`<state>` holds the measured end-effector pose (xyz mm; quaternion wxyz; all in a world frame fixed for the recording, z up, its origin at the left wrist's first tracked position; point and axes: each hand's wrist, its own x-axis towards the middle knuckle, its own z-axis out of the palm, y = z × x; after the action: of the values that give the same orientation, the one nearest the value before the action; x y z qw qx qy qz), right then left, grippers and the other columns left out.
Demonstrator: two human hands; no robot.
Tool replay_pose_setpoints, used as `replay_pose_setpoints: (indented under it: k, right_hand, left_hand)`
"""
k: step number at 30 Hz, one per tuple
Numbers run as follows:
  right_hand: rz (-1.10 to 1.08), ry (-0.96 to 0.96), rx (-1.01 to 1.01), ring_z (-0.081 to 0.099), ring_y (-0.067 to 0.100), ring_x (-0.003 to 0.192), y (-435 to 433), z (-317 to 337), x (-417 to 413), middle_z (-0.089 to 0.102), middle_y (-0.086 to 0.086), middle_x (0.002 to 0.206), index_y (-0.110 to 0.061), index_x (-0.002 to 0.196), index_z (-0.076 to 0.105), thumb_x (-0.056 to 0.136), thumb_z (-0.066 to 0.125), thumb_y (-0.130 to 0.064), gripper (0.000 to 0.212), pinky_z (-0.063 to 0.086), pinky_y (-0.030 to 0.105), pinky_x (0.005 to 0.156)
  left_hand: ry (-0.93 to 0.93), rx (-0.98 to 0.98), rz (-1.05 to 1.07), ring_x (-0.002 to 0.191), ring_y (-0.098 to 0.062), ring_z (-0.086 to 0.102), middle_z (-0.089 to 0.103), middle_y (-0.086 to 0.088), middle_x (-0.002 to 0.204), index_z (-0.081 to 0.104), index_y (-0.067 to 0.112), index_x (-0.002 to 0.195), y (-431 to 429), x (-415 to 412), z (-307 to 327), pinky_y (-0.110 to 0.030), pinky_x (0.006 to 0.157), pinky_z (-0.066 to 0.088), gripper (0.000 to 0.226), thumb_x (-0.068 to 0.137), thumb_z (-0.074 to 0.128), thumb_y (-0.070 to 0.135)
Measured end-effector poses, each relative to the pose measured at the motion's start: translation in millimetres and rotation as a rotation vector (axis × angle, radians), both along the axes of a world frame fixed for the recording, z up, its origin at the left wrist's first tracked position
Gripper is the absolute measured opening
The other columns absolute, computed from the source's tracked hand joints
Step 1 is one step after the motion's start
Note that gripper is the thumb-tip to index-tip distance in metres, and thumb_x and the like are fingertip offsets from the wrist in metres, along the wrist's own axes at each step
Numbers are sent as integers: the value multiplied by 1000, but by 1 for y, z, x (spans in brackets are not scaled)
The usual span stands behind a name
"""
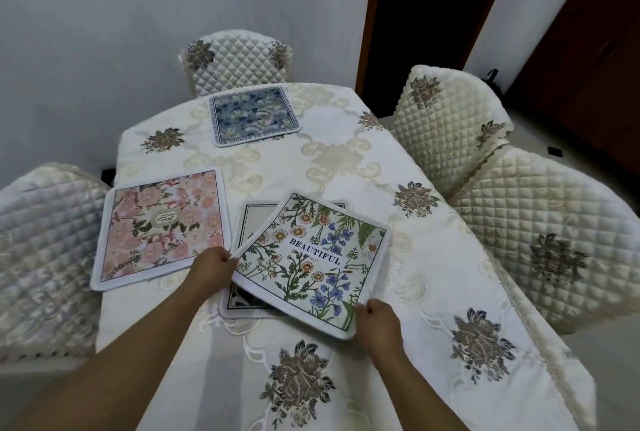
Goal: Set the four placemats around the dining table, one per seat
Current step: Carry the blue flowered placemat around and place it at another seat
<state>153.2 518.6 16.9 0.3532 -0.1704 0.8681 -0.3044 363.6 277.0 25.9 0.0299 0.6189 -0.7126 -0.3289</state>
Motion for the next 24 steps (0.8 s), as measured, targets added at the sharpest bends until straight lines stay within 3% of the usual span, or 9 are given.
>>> replay_pose_setpoints:
  k: [8,12,15,18,21,24]
  right_hand:
    - [-14,286,-51,46,20,54,62,51,-53,48,5,57,-13,62,39,94,49,-20,35,28,30,50]
    - [-64,373,-86,46,17,55,115,79,-90,46,0,56,-19,58,36,96,46,-22,39,29,30,50]
    - [-81,430,-99,51,21,63,169,104,-131,51,0,64,-20,62,40,98,44,-24,36,36,33,55]
    - [-83,472,-120,61,26,75,243,132,-184,65,5,79,-16,77,57,98,44,-25,26,46,33,62]
    - [-135,536,-143,58,22,71,323,158,-240,65,2,83,-17,88,62,98,45,-26,21,42,30,59]
    - [-157,614,-100,50,20,69,403,180,-298,65,5,87,-15,86,60,97,46,-27,21,39,29,59]
  left_hand:
    - [154,-152,-100,60,-15,60,64,-1,66,54,23,74,99,-18,57,-26,50,40,20,94,54,28]
    - [231,-228,-177,57,-15,53,56,0,63,50,23,71,170,-47,91,-28,52,37,25,96,53,26]
    - [267,-231,-226,53,-13,47,51,0,58,47,23,69,230,-84,113,-28,51,32,29,97,52,25]
    - [315,-203,-239,55,-15,51,55,-4,59,50,22,72,300,-136,135,-29,52,34,25,96,53,27]
    - [355,-225,-283,56,-14,51,54,-6,60,46,22,69,369,-196,153,-29,55,37,27,95,53,30]
    - [382,-245,-339,56,-15,52,53,-6,58,46,21,68,429,-260,169,-29,55,39,29,94,55,30]
